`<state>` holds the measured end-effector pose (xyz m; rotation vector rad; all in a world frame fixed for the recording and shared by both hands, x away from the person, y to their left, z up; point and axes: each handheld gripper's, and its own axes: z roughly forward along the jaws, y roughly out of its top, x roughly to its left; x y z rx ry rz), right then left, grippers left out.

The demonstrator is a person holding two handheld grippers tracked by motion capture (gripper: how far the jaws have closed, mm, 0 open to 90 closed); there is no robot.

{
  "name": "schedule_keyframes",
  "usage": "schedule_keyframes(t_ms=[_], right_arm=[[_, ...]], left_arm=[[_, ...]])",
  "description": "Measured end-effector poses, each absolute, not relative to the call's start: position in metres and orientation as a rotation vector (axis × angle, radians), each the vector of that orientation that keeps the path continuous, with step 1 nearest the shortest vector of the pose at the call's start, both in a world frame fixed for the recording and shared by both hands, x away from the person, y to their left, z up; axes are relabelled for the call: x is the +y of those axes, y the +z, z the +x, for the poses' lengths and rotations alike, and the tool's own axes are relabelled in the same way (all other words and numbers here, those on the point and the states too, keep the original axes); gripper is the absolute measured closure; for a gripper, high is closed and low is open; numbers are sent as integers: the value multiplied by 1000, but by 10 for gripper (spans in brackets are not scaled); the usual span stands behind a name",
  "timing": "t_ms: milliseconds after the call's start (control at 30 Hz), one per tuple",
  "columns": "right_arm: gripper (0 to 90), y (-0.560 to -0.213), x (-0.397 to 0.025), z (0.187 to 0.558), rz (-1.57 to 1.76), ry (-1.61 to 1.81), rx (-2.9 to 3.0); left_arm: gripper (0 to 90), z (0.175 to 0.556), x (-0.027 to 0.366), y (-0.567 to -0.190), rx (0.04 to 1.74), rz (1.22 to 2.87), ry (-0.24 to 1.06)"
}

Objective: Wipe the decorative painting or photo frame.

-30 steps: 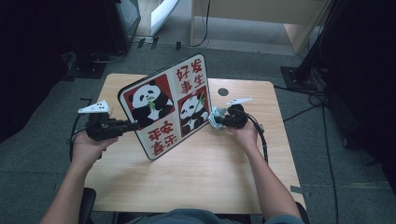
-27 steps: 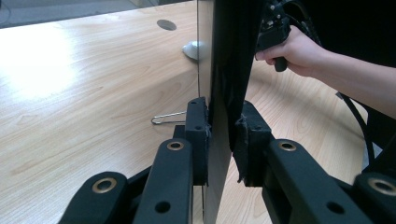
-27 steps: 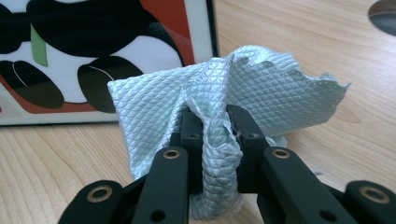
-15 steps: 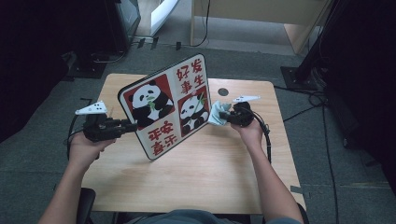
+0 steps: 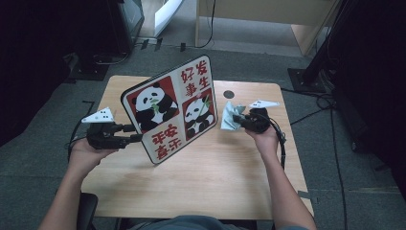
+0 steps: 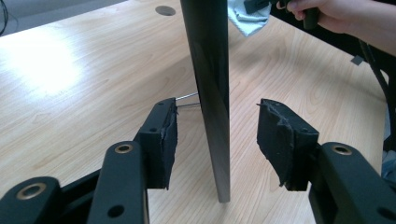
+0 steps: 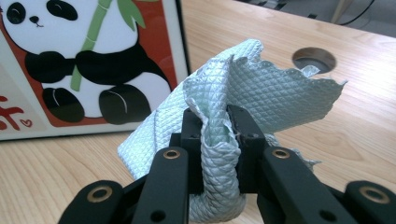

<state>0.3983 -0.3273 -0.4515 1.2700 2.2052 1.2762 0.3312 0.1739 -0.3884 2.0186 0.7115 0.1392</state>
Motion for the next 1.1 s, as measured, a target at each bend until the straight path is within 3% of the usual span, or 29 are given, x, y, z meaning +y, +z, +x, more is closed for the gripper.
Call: schedule_keyframes(t_ms=[1100], right_arm=[[772, -493, -385, 386, 1406, 1126, 2139]], left_arm=[[433, 336, 207, -404, 810, 1964, 142]])
